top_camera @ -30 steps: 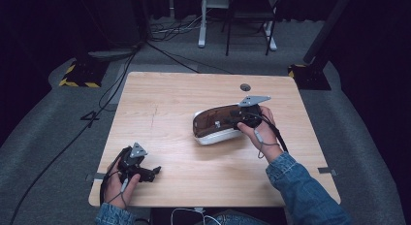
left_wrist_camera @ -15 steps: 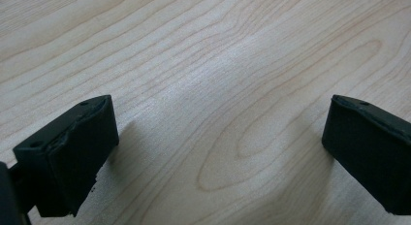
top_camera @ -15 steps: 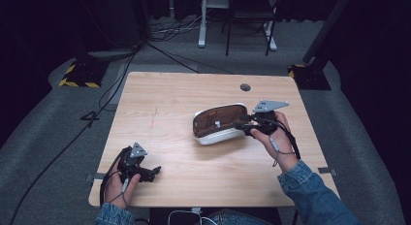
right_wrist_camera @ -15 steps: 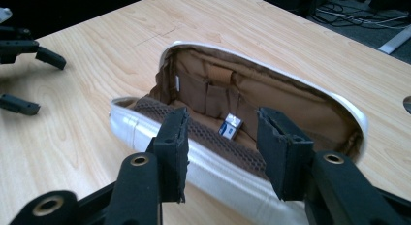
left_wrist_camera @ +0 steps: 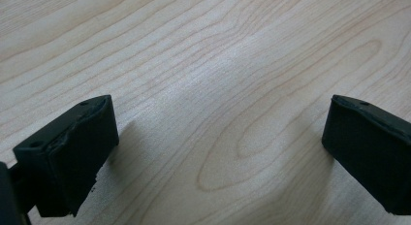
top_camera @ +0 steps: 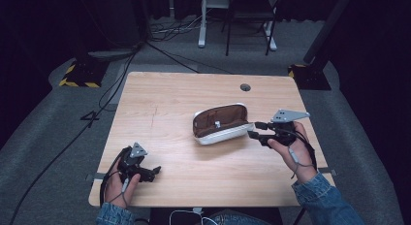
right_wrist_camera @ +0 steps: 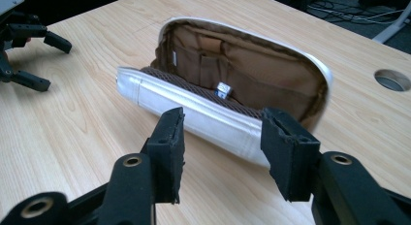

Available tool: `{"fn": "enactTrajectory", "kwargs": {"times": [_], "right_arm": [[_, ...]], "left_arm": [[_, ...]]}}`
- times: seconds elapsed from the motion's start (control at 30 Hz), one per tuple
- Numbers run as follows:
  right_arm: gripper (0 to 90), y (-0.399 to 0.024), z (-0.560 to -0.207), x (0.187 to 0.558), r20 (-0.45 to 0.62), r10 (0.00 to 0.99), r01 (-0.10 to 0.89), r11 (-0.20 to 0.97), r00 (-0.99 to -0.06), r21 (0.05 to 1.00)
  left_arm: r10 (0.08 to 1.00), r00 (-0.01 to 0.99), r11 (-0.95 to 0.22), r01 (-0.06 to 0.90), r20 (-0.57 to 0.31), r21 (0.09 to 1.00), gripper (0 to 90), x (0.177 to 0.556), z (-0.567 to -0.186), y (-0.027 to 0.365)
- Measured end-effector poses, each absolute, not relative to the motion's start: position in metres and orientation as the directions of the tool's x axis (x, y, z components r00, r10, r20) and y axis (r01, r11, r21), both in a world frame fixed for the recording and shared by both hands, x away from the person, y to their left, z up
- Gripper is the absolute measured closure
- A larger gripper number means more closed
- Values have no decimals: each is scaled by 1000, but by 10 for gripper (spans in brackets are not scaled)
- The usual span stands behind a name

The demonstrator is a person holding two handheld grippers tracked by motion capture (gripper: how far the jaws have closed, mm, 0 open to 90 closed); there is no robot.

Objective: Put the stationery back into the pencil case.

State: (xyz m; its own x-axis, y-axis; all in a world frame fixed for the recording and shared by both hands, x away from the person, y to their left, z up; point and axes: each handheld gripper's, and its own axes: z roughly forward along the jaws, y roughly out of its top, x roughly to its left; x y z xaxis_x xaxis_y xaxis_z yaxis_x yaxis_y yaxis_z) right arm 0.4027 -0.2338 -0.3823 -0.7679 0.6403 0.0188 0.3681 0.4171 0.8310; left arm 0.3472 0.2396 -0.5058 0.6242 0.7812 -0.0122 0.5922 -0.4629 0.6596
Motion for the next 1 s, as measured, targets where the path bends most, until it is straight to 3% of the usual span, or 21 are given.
{"fn": "enactTrajectory", "kwargs": {"times": [0.3, 0.77, 1.0], "right_arm": [[456, -261, -393, 390, 23, 670, 388, 401, -742, 830], [196, -309, -435, 376, 59, 724, 452, 363, -687, 815], [192, -323, -455, 372, 56, 750, 489, 370, -659, 790]], "left_arm": [[784, 621, -460, 595, -14, 659, 1, 347, -506, 239], [782, 623, -461, 594, -13, 659, 1, 347, -506, 239], [782, 623, -462, 593, -13, 659, 1, 347, -506, 240]]}}
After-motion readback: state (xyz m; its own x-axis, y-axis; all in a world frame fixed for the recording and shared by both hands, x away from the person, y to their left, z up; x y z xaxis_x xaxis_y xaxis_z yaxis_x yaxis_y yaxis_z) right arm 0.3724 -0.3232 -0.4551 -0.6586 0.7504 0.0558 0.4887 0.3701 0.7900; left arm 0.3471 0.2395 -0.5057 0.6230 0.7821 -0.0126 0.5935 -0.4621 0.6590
